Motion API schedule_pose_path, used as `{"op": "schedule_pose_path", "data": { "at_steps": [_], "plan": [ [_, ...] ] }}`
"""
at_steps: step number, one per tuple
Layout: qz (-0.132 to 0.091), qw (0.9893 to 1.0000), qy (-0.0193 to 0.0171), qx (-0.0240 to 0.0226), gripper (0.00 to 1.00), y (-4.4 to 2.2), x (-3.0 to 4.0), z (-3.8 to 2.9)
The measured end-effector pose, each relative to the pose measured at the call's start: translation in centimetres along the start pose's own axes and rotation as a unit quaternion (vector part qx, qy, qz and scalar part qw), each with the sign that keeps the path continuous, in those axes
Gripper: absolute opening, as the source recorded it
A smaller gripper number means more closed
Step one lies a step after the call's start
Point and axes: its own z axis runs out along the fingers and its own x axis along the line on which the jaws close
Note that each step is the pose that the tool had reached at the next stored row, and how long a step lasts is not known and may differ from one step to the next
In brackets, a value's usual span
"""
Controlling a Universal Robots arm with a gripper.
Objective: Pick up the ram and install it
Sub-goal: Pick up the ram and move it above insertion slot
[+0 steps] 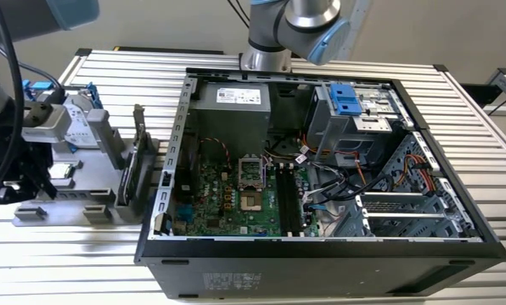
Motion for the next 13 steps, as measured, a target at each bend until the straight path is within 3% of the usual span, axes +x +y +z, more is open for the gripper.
{"op": "schedule_pose_path", "data": {
  "at_steps": [13],
  "plan": [
    [0.0,1.0,0.0,0.0,0.0,-0.02,0.0,-1.15]
  ]
}}
